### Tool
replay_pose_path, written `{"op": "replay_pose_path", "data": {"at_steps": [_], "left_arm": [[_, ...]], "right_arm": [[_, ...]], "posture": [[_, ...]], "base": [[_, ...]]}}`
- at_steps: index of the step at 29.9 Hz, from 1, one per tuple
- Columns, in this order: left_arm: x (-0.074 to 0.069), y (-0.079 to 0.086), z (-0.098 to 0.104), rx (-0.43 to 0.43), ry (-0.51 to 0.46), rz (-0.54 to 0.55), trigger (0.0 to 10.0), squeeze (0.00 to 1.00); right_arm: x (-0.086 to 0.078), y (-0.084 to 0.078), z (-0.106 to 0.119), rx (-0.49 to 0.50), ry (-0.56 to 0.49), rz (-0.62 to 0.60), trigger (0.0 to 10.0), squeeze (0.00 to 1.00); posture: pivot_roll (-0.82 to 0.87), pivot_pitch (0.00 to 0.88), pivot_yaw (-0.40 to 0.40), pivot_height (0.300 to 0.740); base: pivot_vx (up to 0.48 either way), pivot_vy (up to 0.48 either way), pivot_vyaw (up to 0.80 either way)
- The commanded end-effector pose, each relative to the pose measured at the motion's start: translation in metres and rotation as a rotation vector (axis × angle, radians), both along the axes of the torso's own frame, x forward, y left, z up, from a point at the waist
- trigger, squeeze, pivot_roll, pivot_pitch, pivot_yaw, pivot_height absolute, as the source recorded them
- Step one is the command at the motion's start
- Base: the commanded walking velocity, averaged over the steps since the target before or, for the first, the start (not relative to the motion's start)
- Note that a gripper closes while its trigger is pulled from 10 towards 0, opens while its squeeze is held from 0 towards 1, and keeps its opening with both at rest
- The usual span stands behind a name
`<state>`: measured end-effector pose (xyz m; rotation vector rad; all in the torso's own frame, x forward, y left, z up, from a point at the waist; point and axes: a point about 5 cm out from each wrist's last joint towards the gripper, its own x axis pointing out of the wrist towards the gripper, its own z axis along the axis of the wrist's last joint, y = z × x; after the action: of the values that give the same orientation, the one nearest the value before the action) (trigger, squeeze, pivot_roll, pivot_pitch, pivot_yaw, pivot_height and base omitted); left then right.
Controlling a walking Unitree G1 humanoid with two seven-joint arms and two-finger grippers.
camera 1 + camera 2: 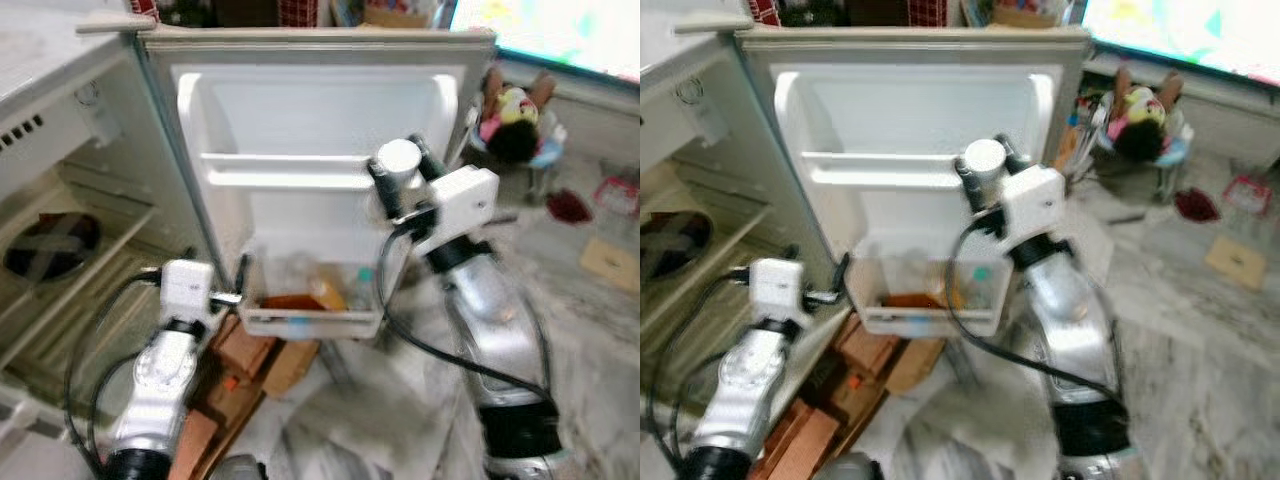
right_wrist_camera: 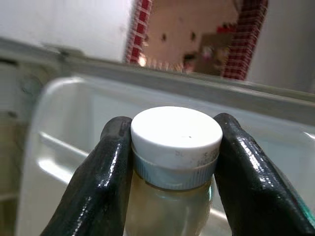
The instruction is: Restocking fridge
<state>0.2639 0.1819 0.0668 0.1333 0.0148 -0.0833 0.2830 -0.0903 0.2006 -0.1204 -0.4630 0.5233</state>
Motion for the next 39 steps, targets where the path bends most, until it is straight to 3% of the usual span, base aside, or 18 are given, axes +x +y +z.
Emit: {"op": "replay_pose_path", "data": {"at_steps": [1, 15, 18, 25, 29, 33, 39], "left_arm": [[0.003, -0.01, 0.003, -0.016, -0.013, -0.028, 10.0, 0.0], [0.001, -0.011, 0.002, -0.015, -0.01, -0.025, 10.0, 0.0], [0.001, -0.012, 0.003, -0.014, -0.012, -0.028, 10.0, 0.0], [-0.008, -0.012, 0.006, -0.009, -0.009, -0.042, 10.0, 0.0], [-0.011, -0.012, 0.006, -0.009, -0.008, -0.044, 10.0, 0.0], [-0.013, -0.011, 0.007, -0.011, -0.01, -0.035, 10.0, 0.0], [-0.013, -0.01, 0.01, -0.006, -0.007, -0.037, 10.0, 0.0]], "right_arm": [[0.0, -0.011, 0.008, -0.005, -0.048, -0.037, 10.0, 0.0], [-0.002, 0.002, 0.009, -0.012, -0.059, 0.02, 10.0, 0.0], [0.005, 0.003, 0.012, -0.035, -0.088, 0.006, 10.0, 0.0], [0.047, -0.009, 0.035, -0.082, -0.177, -0.1, 10.0, 0.0], [0.056, -0.01, 0.041, -0.093, -0.191, -0.146, 10.0, 0.0], [0.066, -0.021, 0.033, -0.061, -0.154, -0.248, 10.0, 0.0], [0.068, -0.028, 0.017, -0.096, -0.162, -0.276, 10.0, 0.0]], "posture": [[-0.01, 0.0, -0.016, 0.74], [-0.01, 0.0, -0.01, 0.74], [0.01, 0.0, -0.009, 0.74], [0.04, 0.026, -0.005, 0.74], [0.06, 0.031, -0.011, 0.74], [0.07, 0.035, -0.016, 0.74], [0.07, 0.042, -0.006, 0.74]], "base": [[0.0, 0.0, 0.0], [0.0, 0.0, 0.0], [0.0, 0.0, 0.0], [0.0, 0.0, 0.0], [0.0, 0.0, 0.0], [0.0, 0.0, 0.0], [0.0, 0.0, 0.0]]}}
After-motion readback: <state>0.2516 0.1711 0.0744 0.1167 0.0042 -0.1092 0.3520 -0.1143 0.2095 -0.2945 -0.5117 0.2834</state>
